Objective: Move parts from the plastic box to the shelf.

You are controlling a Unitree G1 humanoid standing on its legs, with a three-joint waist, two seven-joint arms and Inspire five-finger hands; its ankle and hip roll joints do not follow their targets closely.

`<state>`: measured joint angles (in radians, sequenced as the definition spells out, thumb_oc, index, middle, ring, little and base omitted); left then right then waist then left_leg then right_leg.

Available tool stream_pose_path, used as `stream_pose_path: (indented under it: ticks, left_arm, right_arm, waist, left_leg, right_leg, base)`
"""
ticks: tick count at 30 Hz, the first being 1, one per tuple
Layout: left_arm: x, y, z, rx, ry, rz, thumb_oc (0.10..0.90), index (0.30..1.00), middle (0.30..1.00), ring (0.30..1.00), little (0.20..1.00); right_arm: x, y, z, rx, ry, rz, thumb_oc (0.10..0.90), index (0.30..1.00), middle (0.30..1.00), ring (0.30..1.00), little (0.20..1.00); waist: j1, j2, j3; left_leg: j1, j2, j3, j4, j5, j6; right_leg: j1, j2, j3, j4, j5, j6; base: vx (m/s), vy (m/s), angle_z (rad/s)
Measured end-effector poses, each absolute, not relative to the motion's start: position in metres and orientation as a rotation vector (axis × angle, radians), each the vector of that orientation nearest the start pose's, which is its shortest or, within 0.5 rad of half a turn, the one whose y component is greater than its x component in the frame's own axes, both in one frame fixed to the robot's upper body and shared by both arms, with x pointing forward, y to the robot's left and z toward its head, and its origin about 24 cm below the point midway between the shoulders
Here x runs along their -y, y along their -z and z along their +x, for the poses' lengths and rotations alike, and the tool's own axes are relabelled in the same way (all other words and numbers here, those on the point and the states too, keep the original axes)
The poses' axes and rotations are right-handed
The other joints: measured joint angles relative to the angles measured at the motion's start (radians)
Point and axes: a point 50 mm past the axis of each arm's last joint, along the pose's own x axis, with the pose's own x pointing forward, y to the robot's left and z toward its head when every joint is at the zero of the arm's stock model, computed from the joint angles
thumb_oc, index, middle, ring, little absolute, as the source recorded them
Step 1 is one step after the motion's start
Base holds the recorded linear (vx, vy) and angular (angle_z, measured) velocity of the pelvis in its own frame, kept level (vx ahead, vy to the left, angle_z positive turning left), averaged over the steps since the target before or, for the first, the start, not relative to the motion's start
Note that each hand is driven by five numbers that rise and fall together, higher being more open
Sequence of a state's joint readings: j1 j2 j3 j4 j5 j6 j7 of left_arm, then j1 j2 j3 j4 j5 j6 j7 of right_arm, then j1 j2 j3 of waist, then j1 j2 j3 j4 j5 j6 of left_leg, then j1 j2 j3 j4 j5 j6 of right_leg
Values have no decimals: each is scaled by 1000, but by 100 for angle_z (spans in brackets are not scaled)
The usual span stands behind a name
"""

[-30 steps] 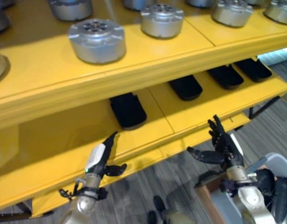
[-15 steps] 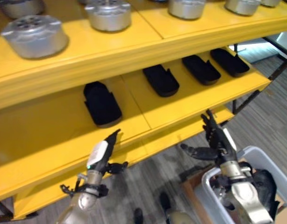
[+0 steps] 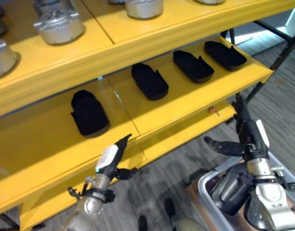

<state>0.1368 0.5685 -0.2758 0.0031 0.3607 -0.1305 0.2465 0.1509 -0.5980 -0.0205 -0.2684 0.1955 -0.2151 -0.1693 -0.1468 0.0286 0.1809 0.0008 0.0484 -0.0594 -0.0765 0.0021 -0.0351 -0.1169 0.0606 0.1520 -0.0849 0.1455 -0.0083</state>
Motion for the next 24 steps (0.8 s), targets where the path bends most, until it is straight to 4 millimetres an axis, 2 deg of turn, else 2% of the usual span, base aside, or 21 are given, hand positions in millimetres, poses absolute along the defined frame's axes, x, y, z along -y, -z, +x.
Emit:
stream_pose_path:
  ticks: [5, 6, 7, 12, 16, 18, 21, 24]
  left_arm:
    - [-195, -28, 214, 74, 192, 880, 900, 1000, 1000, 1000, 1000]
    - [-196, -28, 214, 74, 215, 900, 900, 1000, 1000, 1000, 1000]
    - [-197, -29, 214, 75, 233, 916, 900, 1000, 1000, 1000, 1000]
    - [-192, -38, 222, 127, 268, 938, 900, 1000, 1000, 1000, 1000]
    - [-190, -44, 227, 156, 273, 942, 900, 1000, 1000, 1000, 1000]
    - [-189, -48, 228, 171, 274, 944, 900, 1000, 1000, 1000, 1000]
    - [-188, -51, 231, 185, 274, 945, 900, 1000, 1000, 1000, 1000]
    - [-185, -59, 238, 226, 271, 953, 900, 1000, 1000, 1000, 1000]
  right_arm:
    - [234, -161, 235, 502, 5, -554, 900, 1000, 1000, 1000, 1000]
    - [229, -178, 243, 570, -24, -649, 900, 1000, 1000, 1000, 1000]
    - [227, -186, 248, 597, -45, -706, 900, 1000, 1000, 1000, 1000]
    - [222, -210, 260, 667, -104, -921, 900, 1000, 1000, 1000, 1000]
    - [212, -218, 272, 686, -146, -984, 900, 1000, 1000, 1000, 1000]
    - [208, -217, 278, 673, -190, -1063, 900, 1000, 1000, 1000, 1000]
    - [204, -214, 283, 647, -233, -1096, 900, 1000, 1000, 1000, 1000]
    - [202, -221, 291, 651, -250, -1168, 900, 1000, 1000, 1000, 1000]
  waist:
    - [10, 1, 1]
    - [15, 2, 3]
    - [15, 2, 4]
    - [46, 2, 57]
    - [63, 3, 108]
    - [65, 3, 111]
    - [70, 1, 113]
    - [72, -4, 147]
  left_leg:
    - [-15, -2, 1, 0, 9, -12]
    - [-30, -4, 1, 1, 11, -12]
    - [-38, -5, 0, 0, 13, -12]
    - [-53, -7, -15, 1, 19, -13]
    - [-62, -9, -26, 1, 21, -13]
    - [-72, -12, -29, 1, 21, -12]
    - [-78, -13, -30, 1, 21, -12]
    - [-84, -18, -41, 2, 25, -11]
  right_leg:
    - [-19, -2, -4, 0, 15, -8]
    - [-34, -4, -8, 0, 17, -8]
    - [-41, -6, -12, 0, 17, -8]
    - [-50, -10, -26, 0, 19, -10]
    - [-54, -13, -35, 1, 19, -10]
    - [-66, -15, -37, 1, 19, -10]
    - [-69, -17, -40, 1, 18, -9]
    - [-71, -23, -53, 1, 17, -7]
  base:
    - [-38, -14, 0]
    - [-55, -12, 5]
    - [-44, -11, 8]
    - [-31, -10, 10]
    - [-24, -12, 6]
    - [-11, -9, 2]
    - [-24, -16, 5]
    - [-21, -19, 10]
